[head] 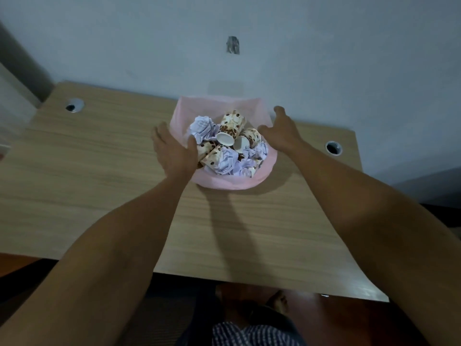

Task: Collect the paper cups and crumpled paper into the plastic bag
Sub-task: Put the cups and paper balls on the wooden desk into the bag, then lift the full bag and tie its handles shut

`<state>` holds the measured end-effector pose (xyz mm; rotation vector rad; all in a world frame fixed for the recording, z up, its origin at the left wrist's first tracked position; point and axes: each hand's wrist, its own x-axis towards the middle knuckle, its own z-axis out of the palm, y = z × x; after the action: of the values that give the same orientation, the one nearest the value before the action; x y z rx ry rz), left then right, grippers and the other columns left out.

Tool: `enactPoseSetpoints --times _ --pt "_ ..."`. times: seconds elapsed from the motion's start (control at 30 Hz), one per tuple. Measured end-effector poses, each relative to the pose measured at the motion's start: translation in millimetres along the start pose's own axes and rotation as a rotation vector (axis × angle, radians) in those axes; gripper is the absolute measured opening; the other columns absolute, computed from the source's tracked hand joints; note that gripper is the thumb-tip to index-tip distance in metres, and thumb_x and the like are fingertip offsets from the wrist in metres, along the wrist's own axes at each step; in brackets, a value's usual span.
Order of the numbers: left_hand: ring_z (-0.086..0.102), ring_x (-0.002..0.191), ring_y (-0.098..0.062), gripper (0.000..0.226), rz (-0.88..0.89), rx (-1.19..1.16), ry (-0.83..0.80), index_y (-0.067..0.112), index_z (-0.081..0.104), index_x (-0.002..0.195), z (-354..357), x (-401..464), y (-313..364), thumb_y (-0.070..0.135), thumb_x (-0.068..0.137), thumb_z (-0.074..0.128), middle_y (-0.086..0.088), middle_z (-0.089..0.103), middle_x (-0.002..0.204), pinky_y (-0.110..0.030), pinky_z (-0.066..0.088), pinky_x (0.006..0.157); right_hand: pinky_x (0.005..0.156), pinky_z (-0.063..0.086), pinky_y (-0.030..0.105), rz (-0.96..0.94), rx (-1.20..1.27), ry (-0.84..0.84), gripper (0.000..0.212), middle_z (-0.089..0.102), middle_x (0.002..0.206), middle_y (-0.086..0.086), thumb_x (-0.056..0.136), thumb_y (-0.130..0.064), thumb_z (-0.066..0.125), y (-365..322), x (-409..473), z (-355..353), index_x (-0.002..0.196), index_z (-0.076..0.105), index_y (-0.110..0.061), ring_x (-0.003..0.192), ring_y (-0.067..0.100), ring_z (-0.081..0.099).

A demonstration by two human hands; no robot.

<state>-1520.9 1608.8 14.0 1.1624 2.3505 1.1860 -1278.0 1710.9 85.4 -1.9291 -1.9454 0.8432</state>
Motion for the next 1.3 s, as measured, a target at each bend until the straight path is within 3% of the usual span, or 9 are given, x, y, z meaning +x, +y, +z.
enactPoseSetpoints --times 0.17,0.33,0.57,0.7,0.8,0.87,0.97,1.17,1.3 --pt "0.055 0.127 -0.038 0.061 -0.476 -0.211 -0.107 0.001 0.045 0.144 2 22 7 0.020 0.089 0.062 -0.022 0.055 0.140 -0.037 0.045 0.100 0.071 0.045 0.028 0.127 0.145 -0.012 0.026 0.065 0.114 0.016 0.088 -0.010 0.059 13 10 4 0.114 0.061 -0.005 0.107 0.035 0.065" --pt "0.061 0.074 -0.026 0.032 -0.432 -0.403 -0.116 0.000 0.071 0.091 -7 34 29 0.021 0.068 0.064 -0.016 0.068 0.085 -0.035 0.049 0.063 0.060 0.042 0.031 0.203 0.416 0.070 0.019 0.054 0.067 0.005 0.078 -0.019 0.071 6 7 -21 0.067 0.056 -0.012 0.068 0.028 0.061" --pt "0.044 0.056 -0.021 0.027 -0.383 -0.529 -0.101 0.013 0.054 0.055 -41 60 102 0.035 0.064 0.066 -0.005 0.048 0.059 -0.035 0.034 0.054 0.057 0.032 0.026 0.278 0.607 0.074 0.019 0.049 0.077 0.007 0.077 -0.024 0.060 -8 6 -100 0.089 0.056 -0.010 0.058 0.021 0.043" --pt "0.038 0.057 -0.021 0.010 -0.247 -0.349 -0.124 0.013 0.050 0.060 -57 67 142 0.017 0.066 0.059 -0.005 0.041 0.059 -0.024 0.030 0.048 0.049 0.022 0.024 0.189 0.290 0.056 0.026 0.034 0.068 0.007 0.077 0.000 0.060 -4 3 -145 0.068 0.039 -0.012 0.053 0.018 0.030" --pt "0.050 0.051 -0.021 0.010 -0.155 -0.265 -0.168 0.013 0.065 0.069 -67 70 171 0.005 0.074 0.062 -0.004 0.055 0.063 -0.017 0.037 0.042 0.034 0.033 0.018 0.136 0.038 0.181 0.015 0.051 0.076 0.015 0.088 0.004 0.054 12 3 -174 0.072 0.053 0.001 0.061 0.031 0.056" --pt "0.053 0.041 -0.017 0.016 -0.127 -0.281 -0.280 0.008 0.069 0.080 -72 71 191 -0.007 0.080 0.066 -0.006 0.060 0.061 -0.016 0.041 0.037 0.062 0.054 0.027 0.133 -0.010 0.304 0.021 0.063 0.107 0.023 0.090 0.001 0.057 29 2 -195 0.109 0.063 0.008 0.099 0.041 0.066" --pt "0.055 0.037 -0.014 0.021 -0.083 -0.195 -0.360 -0.004 0.072 0.103 -77 70 215 -0.011 0.085 0.066 -0.004 0.062 0.052 -0.016 0.047 0.037 0.102 0.047 0.038 0.171 -0.042 0.417 0.043 0.047 0.140 0.026 0.094 -0.004 0.058 55 -7 -222 0.136 0.049 0.004 0.126 0.040 0.054" --pt "0.069 0.079 -0.027 0.026 0.055 0.138 -0.367 -0.004 0.069 0.115 -57 52 240 0.000 0.091 0.063 -0.017 0.071 0.108 -0.022 0.057 0.056 0.104 0.047 0.046 0.261 -0.090 0.507 0.044 0.045 0.141 0.028 0.093 -0.001 0.058 91 -17 -252 0.135 0.048 0.005 0.124 0.046 0.054" --pt "0.074 0.079 -0.033 0.026 -0.015 0.286 -0.325 0.003 0.074 0.100 -39 46 239 0.004 0.075 0.082 -0.016 0.075 0.090 -0.041 0.063 0.073 0.091 0.057 0.046 0.342 0.028 0.499 0.042 0.061 0.125 0.028 0.081 0.005 0.073 102 -20 -260 0.121 0.059 0.006 0.111 0.043 0.065"
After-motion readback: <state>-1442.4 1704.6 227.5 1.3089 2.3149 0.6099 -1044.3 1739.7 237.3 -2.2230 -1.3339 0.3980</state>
